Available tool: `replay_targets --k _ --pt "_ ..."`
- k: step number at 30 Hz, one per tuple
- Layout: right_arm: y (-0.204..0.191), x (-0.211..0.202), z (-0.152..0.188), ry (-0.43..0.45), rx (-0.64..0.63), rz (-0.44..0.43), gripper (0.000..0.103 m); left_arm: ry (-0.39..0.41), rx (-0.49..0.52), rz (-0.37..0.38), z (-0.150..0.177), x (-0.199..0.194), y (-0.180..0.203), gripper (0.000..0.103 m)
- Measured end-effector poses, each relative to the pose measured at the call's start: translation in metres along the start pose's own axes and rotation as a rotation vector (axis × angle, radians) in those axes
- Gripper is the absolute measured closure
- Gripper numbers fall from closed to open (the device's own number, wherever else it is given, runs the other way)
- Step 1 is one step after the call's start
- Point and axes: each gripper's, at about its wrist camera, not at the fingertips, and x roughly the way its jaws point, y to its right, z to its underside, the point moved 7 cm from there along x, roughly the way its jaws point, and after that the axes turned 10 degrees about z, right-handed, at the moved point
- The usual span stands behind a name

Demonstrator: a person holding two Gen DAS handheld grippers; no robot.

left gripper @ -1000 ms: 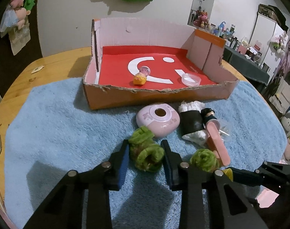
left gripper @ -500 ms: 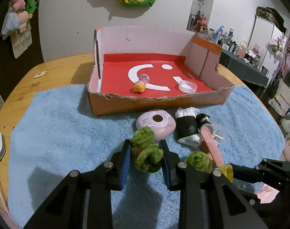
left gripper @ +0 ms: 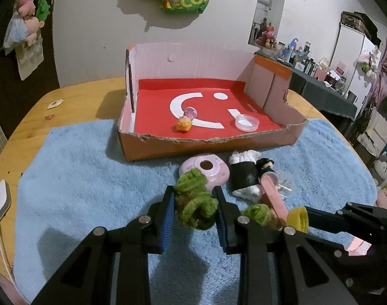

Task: Organize objects
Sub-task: 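Lift the scrunchie and yellow lid and carry both toward the red box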

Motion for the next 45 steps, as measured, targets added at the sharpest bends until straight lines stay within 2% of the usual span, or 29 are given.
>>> replay_targets --k 20,45 --pt "0.002 0.005 -0.017 0.002 -0.005 -0.001 0.074 0.018 0.006 0.028 -0.007 -0.004 0.004 0.072" --pt "0.004 0.008 -0.022 0.003 -0.006 0.000 0.074 0.021 0.024 0.058 -0.021 0.003 0.011 0.072"
